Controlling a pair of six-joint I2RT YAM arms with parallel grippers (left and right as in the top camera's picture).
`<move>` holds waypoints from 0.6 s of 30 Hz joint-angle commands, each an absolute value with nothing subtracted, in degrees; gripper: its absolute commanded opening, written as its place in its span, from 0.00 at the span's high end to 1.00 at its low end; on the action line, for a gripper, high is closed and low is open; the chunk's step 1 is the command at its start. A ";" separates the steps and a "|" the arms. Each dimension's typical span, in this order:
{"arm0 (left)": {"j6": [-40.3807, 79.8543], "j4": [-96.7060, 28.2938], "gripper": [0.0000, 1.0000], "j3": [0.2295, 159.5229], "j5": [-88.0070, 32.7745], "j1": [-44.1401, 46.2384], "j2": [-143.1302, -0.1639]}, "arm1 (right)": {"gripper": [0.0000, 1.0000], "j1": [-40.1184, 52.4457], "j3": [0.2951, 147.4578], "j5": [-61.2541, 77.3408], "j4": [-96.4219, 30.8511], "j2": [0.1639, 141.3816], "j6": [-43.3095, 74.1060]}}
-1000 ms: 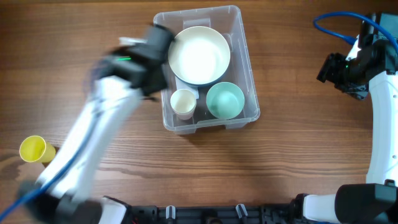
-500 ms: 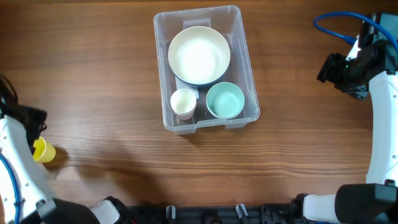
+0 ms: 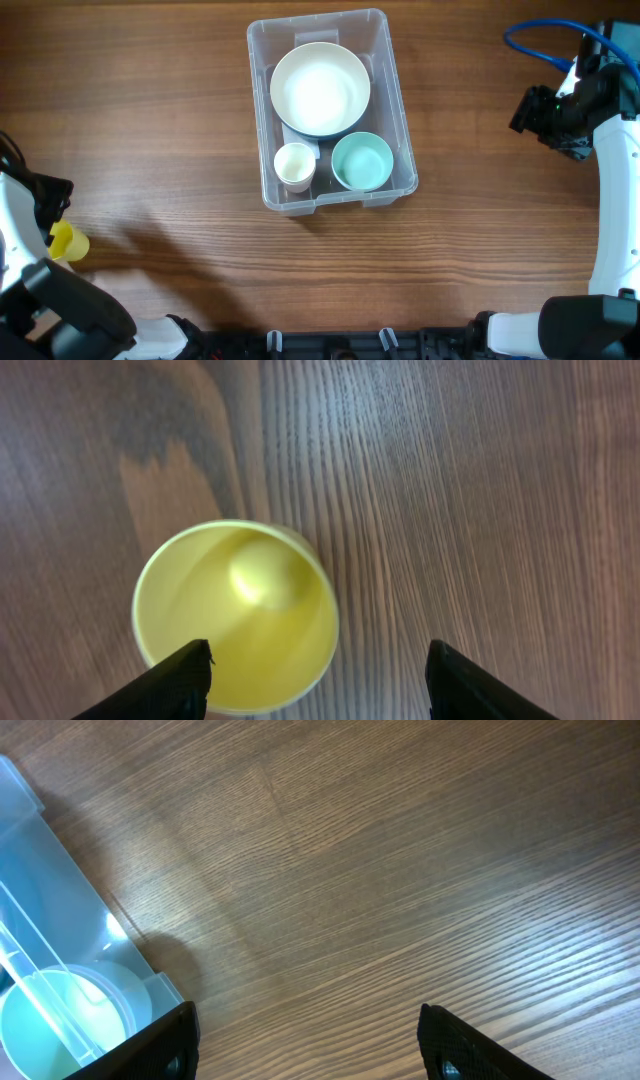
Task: Pack container
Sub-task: 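Move left gripper to the yellow cup and grasp it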
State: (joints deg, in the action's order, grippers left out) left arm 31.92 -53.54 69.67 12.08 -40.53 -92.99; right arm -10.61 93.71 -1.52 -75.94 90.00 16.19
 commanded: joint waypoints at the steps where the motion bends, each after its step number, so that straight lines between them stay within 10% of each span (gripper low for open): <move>1: 30.39 -52.88 0.33 69.21 11.53 -40.77 -96.84 | 0.29 -10.48 93.30 -1.21 -76.14 89.69 15.16; 8: 30.41 -52.90 0.34 69.21 9.47 -40.77 -102.76 | 0.29 -10.48 93.30 -1.21 -76.14 89.69 15.18; 18: 30.39 -55.11 0.96 69.38 5.34 -37.47 -99.57 | 0.29 -10.48 93.30 -1.23 -76.12 89.69 15.16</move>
